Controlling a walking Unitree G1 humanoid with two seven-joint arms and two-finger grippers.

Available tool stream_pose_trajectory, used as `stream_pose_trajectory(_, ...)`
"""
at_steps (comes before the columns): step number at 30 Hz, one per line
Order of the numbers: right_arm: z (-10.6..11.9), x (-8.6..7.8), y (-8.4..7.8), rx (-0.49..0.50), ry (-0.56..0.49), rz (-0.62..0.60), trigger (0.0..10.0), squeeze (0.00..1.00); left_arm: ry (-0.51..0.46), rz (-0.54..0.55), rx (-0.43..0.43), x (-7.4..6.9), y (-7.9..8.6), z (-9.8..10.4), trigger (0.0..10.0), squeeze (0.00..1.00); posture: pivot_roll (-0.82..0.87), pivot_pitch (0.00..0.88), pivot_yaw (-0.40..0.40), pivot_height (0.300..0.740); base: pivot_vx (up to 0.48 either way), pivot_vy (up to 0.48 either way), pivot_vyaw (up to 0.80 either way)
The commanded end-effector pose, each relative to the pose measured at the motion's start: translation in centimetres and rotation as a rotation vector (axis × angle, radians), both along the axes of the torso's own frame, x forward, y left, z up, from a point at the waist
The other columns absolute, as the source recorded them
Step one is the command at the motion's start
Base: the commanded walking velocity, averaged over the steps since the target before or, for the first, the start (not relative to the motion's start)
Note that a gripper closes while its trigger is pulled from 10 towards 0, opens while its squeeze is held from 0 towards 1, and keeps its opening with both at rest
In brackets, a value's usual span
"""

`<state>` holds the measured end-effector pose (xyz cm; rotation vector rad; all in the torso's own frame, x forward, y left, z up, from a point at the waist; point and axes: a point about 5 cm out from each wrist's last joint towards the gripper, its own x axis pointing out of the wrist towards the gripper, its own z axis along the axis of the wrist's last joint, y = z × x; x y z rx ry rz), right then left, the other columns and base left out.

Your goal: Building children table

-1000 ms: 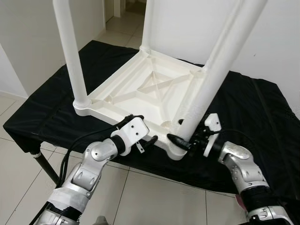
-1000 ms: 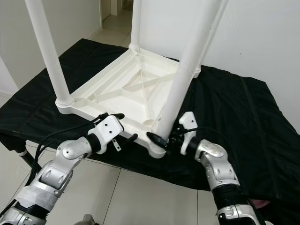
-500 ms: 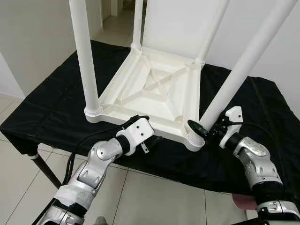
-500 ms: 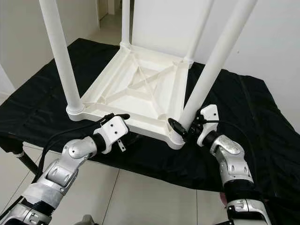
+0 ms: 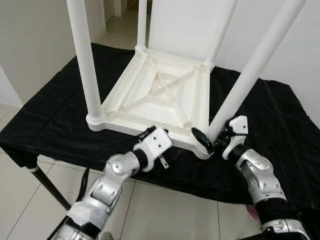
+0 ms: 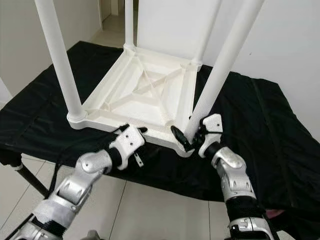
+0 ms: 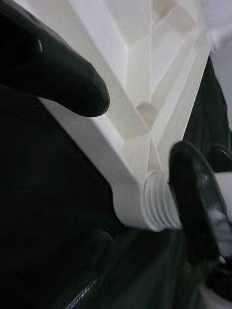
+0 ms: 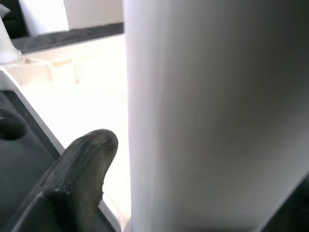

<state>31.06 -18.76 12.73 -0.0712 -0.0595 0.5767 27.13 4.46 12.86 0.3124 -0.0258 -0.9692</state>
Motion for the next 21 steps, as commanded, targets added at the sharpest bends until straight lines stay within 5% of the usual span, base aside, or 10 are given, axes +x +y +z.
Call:
stream_pose_trajectory(1,-1.0,-0.3,0.1,-0.007,0.044,0.000,3.2,0.00,0.035,-0.026,-0.025,-0.6,-0.4,0.0,10.0,0.00,-0.02,0.000,-0.074,0.740,0.000,0.000,0.00)
stream_pose_trajectory(2,-1.3,-0.3,0.1,-0.006,0.060,-0.014,0.0,0.00,0.046,-0.030,-0.041,-0.8,-0.5,0.0,10.0,0.00,-0.02,0.000,-0.075,0.740,0.000,0.000,0.00)
stream_pose_trajectory(10,-2.0,-0.7,0.8,0.045,0.087,-0.066,0.0,0.00,0.058,-0.016,-0.065,-1.1,-0.6,0.1,10.0,0.00,0.00,0.000,-0.078,0.740,0.000,0.000,0.00)
stream_pose_trajectory(21,-2.7,-0.9,3.6,0.136,0.113,-0.337,0.0,0.00,0.020,0.065,-0.120,-0.8,-0.1,1.0,10.0,0.00,-0.01,0.000,-0.078,0.740,0.000,0.000,0.00)
